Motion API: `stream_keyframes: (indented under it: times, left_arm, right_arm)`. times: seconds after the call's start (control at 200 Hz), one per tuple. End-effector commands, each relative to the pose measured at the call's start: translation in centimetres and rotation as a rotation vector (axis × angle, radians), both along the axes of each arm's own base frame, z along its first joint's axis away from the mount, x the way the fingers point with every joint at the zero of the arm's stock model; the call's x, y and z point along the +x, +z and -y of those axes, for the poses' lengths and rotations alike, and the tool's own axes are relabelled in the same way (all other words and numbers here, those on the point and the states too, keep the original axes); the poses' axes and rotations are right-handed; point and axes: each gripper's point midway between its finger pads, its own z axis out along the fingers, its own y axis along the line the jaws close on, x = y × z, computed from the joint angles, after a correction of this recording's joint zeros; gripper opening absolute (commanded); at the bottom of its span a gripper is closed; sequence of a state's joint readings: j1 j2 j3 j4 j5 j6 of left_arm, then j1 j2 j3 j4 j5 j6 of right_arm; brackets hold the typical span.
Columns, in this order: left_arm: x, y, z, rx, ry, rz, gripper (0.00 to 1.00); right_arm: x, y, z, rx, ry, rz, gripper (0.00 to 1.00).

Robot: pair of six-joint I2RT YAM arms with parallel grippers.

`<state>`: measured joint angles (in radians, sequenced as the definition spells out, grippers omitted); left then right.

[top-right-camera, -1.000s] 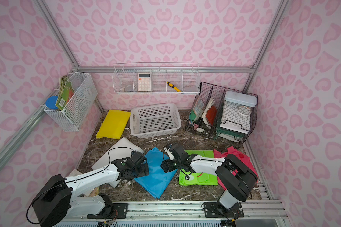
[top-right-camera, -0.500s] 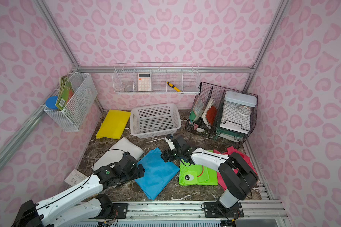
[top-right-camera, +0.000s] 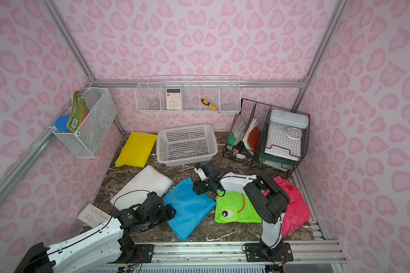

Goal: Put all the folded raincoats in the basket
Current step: Pick up the raincoat from the center of the board.

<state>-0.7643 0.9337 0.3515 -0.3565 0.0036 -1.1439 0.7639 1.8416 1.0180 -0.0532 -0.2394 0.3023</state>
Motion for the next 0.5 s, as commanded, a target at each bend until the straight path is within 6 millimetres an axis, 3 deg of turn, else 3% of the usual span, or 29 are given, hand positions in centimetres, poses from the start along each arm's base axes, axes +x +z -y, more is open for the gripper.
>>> stream_keyframes:
  times: [0.0,0.17,0.495]
  left_arm:
    - [-0.4,-1.0,0.9,-0.023,-0.012,-0.055,0.81]
    - [-0.5,-1.8,-0.2,0.048,0.019,-0.087,0.67]
    - [0.8,-0.5,-2.0,0.137,0.029,-0.021,0.49]
  right_arm:
    - [-1.9,-1.2,0.8,-0.016,0.018,-0.064,0.78]
    - [-3.8,-1.6,1.6,-0.002,0.016,-0.099,0.68]
    - [-5.5,-0.3,1.8,0.044,-0.003,-0.099,0.44]
